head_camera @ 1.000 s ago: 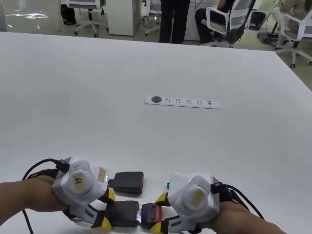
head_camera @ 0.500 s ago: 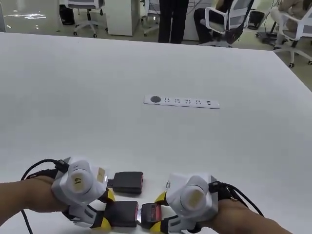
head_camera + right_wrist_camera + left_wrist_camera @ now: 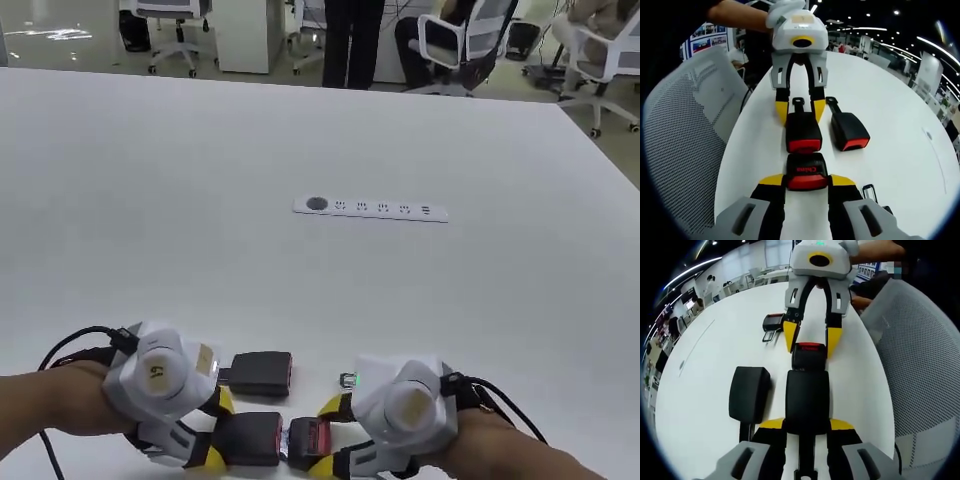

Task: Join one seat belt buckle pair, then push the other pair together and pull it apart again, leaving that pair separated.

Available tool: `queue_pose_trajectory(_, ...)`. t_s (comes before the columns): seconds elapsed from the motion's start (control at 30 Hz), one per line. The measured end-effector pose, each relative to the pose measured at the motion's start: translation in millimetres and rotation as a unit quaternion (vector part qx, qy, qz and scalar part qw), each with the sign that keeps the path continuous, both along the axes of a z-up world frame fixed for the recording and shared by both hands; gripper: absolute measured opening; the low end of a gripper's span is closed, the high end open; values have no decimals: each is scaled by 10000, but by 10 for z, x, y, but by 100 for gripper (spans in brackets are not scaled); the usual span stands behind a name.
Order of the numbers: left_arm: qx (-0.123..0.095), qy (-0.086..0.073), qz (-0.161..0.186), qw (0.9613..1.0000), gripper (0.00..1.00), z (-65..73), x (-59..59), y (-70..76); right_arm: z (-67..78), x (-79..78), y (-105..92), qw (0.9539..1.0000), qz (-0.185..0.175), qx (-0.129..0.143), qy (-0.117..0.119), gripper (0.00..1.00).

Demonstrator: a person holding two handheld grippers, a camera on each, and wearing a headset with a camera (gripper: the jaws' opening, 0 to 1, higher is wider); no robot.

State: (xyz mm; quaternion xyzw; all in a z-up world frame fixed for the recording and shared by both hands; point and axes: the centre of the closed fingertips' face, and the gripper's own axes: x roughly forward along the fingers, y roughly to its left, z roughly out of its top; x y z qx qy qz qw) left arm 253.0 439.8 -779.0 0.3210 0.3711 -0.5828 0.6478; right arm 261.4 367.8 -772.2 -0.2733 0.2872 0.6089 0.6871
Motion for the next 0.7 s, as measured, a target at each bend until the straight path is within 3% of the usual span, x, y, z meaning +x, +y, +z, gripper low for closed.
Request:
queue_pose_trajectory(0.07, 29, 1, -32, 10000, 32, 3, -4, -2, 1, -2, 10, 9999, -52, -5, 97, 29)
queue_pose_trajectory(0.2, 18, -65, -92, 9999, 33, 8, -15, -5, 5, -33, 1, 10000, 81, -11, -7, 30)
queue_pose_trajectory(0.27, 40, -96, -135, 9999, 33, 10, -10, -7, 9, -32, 0, 9992, 334, -37, -198, 30)
queue_pose_trajectory(0.7, 34, -97, 12, 9999, 36, 31, 11, 22, 27, -69, -109, 9991, 341, -118, -213, 32)
